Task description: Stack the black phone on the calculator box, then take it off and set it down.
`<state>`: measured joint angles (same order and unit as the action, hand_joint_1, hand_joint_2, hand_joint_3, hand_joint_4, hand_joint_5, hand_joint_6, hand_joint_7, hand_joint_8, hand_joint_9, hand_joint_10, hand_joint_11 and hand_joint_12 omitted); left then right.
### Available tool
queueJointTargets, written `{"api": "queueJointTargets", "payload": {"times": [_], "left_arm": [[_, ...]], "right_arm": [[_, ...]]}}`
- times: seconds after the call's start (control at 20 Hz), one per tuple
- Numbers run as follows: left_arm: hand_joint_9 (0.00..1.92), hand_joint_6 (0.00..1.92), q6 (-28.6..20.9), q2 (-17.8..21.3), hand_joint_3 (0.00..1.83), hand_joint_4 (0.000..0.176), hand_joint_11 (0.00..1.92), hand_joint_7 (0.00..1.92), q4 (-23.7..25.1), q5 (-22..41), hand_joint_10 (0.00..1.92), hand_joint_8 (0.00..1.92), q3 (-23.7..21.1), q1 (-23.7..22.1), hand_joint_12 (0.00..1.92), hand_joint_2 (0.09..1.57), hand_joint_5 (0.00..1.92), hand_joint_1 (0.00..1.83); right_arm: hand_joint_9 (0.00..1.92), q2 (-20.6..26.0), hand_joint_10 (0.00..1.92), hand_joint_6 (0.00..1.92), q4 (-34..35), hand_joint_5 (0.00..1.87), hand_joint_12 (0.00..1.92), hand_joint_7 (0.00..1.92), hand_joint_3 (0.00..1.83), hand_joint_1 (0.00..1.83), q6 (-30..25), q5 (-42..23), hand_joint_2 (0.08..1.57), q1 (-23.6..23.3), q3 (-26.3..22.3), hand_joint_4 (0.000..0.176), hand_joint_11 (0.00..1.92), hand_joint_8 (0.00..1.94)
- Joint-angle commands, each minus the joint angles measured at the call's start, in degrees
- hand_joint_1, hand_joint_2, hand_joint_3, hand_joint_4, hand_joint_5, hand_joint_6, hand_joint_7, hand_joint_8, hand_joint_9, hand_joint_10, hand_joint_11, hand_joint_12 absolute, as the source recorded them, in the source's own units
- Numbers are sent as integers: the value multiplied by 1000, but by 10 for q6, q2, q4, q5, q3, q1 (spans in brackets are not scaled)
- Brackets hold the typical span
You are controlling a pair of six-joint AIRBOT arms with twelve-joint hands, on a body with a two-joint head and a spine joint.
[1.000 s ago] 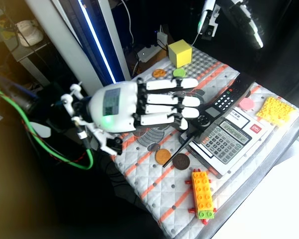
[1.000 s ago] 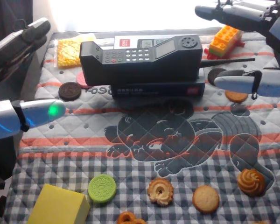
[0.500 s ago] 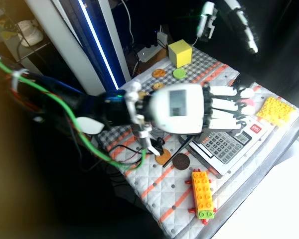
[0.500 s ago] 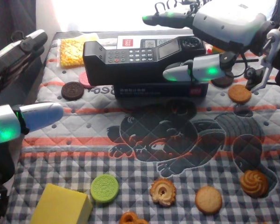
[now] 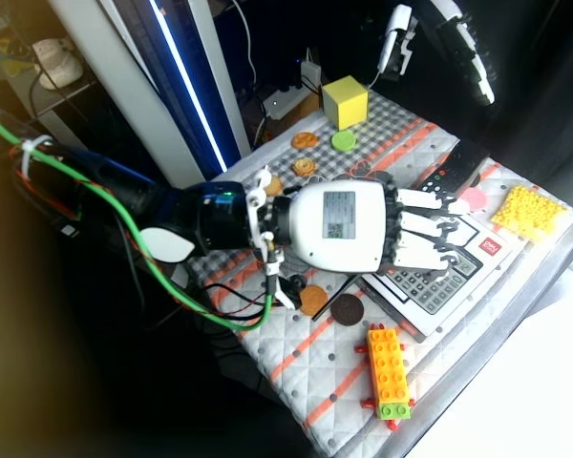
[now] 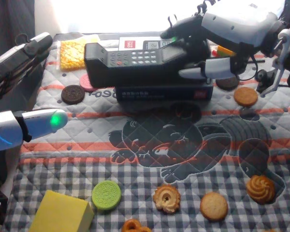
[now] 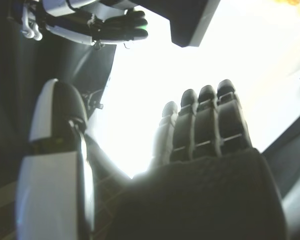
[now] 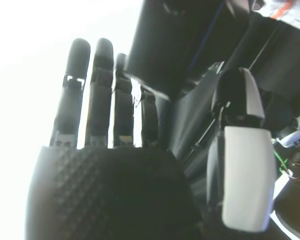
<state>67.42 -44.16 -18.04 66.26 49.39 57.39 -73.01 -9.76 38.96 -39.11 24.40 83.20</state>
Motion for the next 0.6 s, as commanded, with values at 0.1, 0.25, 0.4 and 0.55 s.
{"api": "queueJointTargets", "payload": {"times": [0.1, 0.25, 0.4, 0.55], "left_arm": [[40, 0, -5, 0, 7, 63, 6, 97, 2, 68, 4, 2, 3, -4, 3, 999, 57, 784], [48, 3, -5, 0, 2, 71, 0, 106, 2, 69, 5, 4, 2, -4, 0, 994, 65, 820], [42, 4, -5, 0, 0, 80, 0, 107, 2, 69, 1, 3, 2, -4, 0, 991, 67, 824], [51, 2, -5, 0, 0, 67, 0, 108, 1, 71, 5, 3, 1, -4, 0, 983, 67, 833]], "right_arm": [[879, 4, 1142, 833, 3, 1058, 1146, 1050, 2, 1364, 2, -54, 1093, -11, 1, 0, 687, 886], [901, 4, 1156, 975, 2, 998, 1081, 1037, 0, 1377, 2, -51, 1098, -11, 1, 0, 714, 818], [787, 4, 1462, 513, 2, 1156, 1780, 958, 0, 1287, 2, -50, 1097, -11, -2, 0, 635, 1182], [966, 25, 1178, 949, 2, 922, 1216, 1058, 0, 1379, 2, -81, 1100, -11, -25, 0, 794, 813]]}}
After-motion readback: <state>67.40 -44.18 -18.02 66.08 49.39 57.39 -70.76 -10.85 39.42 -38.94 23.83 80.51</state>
